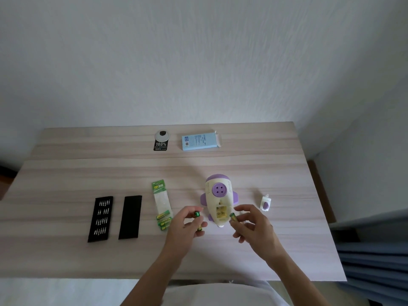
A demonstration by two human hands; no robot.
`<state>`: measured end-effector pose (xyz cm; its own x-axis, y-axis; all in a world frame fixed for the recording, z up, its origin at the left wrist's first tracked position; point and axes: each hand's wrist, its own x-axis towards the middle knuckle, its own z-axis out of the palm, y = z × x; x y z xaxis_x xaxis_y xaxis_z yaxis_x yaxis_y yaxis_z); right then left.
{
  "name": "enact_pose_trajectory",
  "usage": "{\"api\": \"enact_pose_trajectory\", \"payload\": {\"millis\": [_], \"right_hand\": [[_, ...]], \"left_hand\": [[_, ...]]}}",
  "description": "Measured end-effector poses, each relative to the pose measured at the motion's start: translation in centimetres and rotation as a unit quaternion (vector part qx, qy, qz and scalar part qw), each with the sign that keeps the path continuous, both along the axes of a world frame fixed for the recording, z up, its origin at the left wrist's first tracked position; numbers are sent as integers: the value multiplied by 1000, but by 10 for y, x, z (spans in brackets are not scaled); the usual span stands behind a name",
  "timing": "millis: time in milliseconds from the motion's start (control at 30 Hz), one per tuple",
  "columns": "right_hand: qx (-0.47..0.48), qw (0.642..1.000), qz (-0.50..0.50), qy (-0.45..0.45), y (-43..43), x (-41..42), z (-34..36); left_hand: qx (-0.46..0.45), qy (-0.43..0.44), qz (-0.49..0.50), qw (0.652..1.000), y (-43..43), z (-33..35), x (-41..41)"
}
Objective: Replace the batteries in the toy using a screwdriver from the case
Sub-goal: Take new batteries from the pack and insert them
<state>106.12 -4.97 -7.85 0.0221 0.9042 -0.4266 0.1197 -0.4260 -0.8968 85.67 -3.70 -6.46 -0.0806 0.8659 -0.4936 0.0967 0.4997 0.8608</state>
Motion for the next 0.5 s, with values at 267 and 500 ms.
{"api": "enact_pose_trajectory", "payload": {"millis": [267, 500], "right_hand": [[44, 995, -14, -93, 3, -6, -2], [115, 979, 17, -166, 7, -16, -11]], "left_hand": [[-2, -24, -16, 1000, 4, 5, 10], [20, 15, -49, 998, 6, -2, 10]]}}
